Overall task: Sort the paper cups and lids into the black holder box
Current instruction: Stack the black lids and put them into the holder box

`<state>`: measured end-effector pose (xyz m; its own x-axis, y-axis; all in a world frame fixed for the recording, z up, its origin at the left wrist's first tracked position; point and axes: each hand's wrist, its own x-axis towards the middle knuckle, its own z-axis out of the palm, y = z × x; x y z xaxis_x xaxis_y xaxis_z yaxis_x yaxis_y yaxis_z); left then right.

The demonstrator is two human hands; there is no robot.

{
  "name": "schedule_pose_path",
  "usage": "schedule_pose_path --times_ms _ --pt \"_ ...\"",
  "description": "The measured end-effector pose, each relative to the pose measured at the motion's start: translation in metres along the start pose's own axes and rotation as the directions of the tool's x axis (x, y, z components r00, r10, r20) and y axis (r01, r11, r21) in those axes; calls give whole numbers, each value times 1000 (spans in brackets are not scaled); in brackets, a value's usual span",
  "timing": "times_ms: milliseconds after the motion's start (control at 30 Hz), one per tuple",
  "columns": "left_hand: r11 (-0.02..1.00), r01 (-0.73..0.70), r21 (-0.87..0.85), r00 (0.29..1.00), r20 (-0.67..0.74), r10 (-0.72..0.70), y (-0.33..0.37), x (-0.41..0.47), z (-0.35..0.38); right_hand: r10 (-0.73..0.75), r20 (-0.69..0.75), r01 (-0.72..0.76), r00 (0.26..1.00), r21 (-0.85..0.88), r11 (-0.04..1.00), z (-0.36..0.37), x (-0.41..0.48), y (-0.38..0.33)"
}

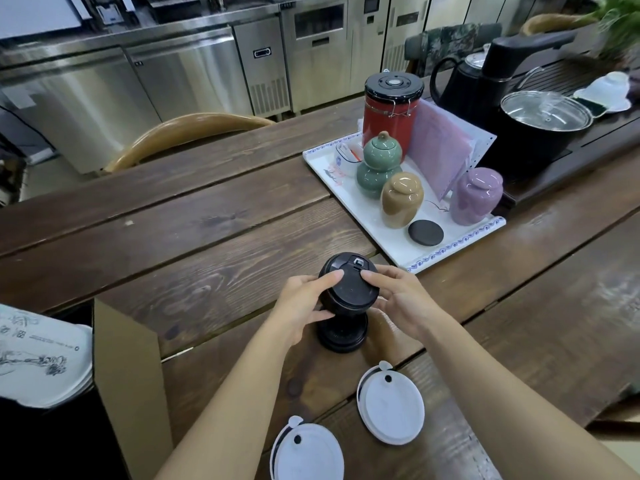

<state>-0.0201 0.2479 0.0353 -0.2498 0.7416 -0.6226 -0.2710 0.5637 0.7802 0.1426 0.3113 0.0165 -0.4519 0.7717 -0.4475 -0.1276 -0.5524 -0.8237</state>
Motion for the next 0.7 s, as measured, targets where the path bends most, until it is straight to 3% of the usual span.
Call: schedule_pose_path --times_ms 100,333,700 --pt "1000 -15 7 999 -36 15 -2 2 0 -18 -73 1 997 -221 975 4 -1 -1" --pt "998 60 -11 995 -80 -61 -15 7 -6 -7 -77 -27 997 -433 901 6 0 11" --pt "988 135 74 984 -126 -125 -31 7 -8 42 -100 -92 994 -562 822 4 0 25"
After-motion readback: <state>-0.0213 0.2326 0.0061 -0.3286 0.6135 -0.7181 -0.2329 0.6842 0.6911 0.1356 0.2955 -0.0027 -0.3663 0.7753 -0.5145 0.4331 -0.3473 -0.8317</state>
